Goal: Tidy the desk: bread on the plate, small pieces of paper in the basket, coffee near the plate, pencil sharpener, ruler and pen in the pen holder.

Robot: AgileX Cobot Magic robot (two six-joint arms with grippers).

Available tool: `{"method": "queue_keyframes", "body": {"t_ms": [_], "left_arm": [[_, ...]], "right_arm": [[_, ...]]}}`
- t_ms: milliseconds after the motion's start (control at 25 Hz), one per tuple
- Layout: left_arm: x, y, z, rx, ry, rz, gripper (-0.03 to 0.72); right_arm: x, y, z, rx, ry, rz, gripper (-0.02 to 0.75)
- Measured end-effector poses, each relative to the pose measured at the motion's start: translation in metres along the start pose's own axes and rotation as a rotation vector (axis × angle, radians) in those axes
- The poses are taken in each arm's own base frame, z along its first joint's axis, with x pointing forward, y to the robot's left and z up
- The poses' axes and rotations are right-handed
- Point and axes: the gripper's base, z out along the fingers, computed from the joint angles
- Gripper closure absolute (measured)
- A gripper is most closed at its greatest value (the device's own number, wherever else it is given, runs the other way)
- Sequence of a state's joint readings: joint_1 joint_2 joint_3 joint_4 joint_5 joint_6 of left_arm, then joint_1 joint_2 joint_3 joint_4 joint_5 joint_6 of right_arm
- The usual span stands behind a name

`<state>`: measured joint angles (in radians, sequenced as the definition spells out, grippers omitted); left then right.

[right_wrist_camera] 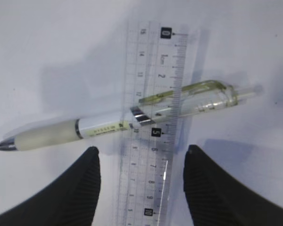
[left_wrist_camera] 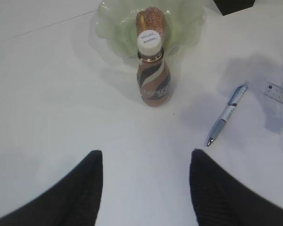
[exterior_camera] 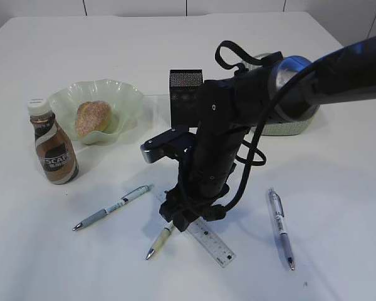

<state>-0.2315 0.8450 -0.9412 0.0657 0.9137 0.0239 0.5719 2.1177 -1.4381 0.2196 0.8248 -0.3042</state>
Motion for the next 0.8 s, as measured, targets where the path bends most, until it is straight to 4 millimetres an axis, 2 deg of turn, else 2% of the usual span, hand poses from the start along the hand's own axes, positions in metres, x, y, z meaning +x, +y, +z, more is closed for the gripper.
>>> {"method": "queue_keyframes", "body": {"t_ms": [800], "left_arm": [[0.000, 0.001, 0.000, -0.006, 0.000, 0.005, 0.276]], "right_arm": [[0.001, -0.002, 0.011, -0.002, 0.023, 0.001, 0.292]]}}
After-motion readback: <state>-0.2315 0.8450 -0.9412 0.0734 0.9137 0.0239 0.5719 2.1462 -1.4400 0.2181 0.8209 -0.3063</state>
